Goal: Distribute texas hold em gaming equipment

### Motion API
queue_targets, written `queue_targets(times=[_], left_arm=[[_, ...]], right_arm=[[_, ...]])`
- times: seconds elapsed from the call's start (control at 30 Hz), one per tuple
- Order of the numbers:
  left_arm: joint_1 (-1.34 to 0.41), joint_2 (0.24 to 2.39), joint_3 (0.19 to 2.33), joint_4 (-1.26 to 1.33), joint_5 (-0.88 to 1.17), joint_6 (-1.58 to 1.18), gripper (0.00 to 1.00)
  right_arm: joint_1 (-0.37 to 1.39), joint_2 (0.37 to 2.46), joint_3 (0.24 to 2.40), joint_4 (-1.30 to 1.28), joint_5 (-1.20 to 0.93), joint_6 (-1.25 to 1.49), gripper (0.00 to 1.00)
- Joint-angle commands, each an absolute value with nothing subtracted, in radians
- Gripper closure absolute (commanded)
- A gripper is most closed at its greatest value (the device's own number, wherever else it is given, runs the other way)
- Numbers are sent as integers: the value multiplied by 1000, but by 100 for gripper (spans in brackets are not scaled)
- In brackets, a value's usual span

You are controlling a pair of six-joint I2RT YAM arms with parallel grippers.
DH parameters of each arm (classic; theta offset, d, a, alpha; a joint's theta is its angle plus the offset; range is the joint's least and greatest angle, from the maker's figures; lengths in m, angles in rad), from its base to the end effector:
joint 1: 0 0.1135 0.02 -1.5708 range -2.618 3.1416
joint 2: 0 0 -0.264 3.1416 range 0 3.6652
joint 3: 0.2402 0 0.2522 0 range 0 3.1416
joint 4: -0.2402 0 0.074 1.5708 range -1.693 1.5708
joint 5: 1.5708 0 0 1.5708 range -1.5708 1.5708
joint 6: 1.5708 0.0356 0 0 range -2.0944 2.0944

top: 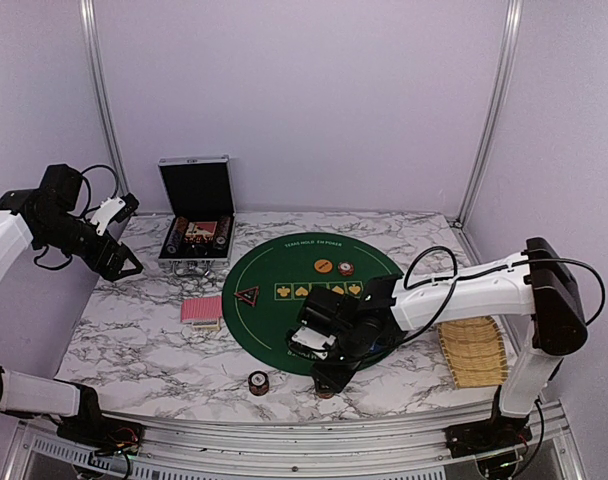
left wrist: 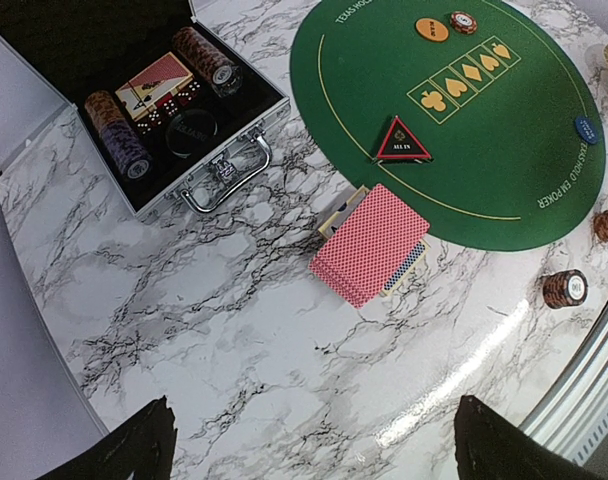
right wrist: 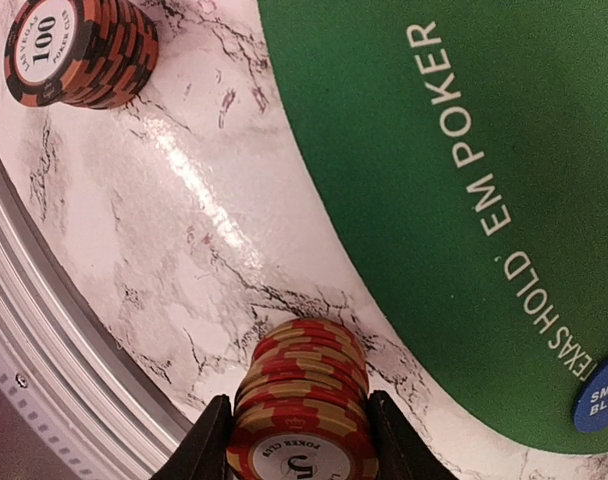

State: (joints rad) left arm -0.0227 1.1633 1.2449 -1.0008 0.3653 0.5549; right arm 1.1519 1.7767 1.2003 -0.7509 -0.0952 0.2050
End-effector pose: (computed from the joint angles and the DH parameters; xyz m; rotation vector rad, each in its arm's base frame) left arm 0.2193 -0.0177 0.3504 0.8321 2.2716 -0.2158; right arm 0.1346 0.3106 0.1825 -1.3800 2.6554 0.3408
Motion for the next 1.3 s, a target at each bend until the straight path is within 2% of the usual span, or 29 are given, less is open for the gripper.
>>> queue_targets(times=[0.0,0.3,0.97,1.27], left_arm=[[-23,1151,1246,-1033,363,568,1],[-24,1151,1242,-1034,362,572,1],[-23,1135,1250,-1040,362,575,1],[-24,1139,1256,-1043,368,575,1]], right_arm=[[1157,1770,1294,-803,-103,187,89],[1154,1824,1464,-866,-73,174,91],[1014,2331,2021,-759,-70,155,92],[986,2463,2176,-751,-91,178,87]])
